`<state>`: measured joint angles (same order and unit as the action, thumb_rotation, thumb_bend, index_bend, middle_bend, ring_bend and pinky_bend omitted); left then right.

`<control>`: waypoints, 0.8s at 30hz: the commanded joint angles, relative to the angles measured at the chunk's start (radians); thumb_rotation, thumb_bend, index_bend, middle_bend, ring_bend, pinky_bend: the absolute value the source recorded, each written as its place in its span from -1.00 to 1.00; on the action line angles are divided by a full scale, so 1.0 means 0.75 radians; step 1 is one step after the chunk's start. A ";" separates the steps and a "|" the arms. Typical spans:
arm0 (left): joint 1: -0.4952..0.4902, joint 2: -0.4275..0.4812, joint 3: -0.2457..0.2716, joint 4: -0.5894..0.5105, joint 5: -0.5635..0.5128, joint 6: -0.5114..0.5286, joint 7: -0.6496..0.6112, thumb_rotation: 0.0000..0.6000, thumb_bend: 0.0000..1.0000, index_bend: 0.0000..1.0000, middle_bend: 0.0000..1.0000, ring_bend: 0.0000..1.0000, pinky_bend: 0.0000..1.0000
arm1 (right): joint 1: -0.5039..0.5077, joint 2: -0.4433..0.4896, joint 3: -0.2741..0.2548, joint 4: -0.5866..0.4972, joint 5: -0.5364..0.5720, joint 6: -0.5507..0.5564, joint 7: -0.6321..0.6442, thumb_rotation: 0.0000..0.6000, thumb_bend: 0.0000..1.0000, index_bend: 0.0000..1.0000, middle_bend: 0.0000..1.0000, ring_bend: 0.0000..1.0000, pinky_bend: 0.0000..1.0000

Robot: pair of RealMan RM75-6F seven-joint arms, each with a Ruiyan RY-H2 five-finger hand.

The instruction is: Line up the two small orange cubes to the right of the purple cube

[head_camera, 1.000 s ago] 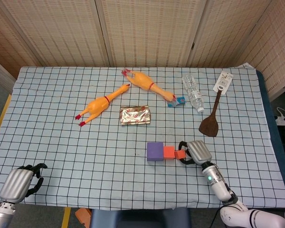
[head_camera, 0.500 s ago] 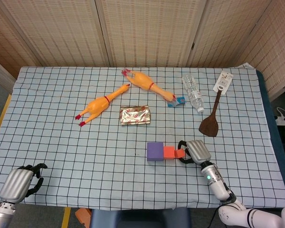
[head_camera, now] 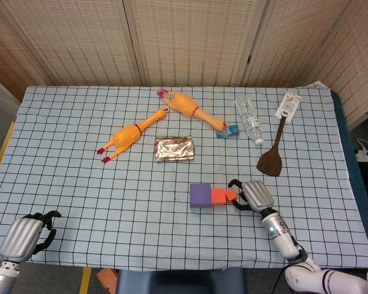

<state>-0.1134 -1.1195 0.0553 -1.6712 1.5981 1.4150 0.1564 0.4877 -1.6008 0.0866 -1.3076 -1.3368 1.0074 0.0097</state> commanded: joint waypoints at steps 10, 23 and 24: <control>-0.001 -0.001 0.000 0.000 -0.002 -0.004 0.005 1.00 -0.11 -0.25 0.12 -0.01 0.13 | -0.019 0.153 -0.010 -0.140 0.057 -0.026 -0.084 1.00 -0.51 -0.23 1.00 0.75 1.00; 0.000 -0.002 0.001 -0.001 0.001 -0.001 0.009 1.00 -0.10 -0.25 0.12 -0.01 0.13 | 0.001 0.169 -0.009 -0.196 0.168 -0.096 -0.201 1.00 0.09 -0.02 1.00 0.75 1.00; 0.000 -0.002 0.001 -0.001 0.001 -0.002 0.010 1.00 -0.10 -0.25 0.12 -0.01 0.13 | 0.002 0.168 -0.010 -0.197 0.167 -0.100 -0.198 1.00 0.11 -0.01 1.00 0.75 1.00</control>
<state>-0.1138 -1.1210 0.0558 -1.6721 1.5990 1.4134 0.1638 0.4887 -1.4742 0.0794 -1.4548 -1.2117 0.9331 -0.1392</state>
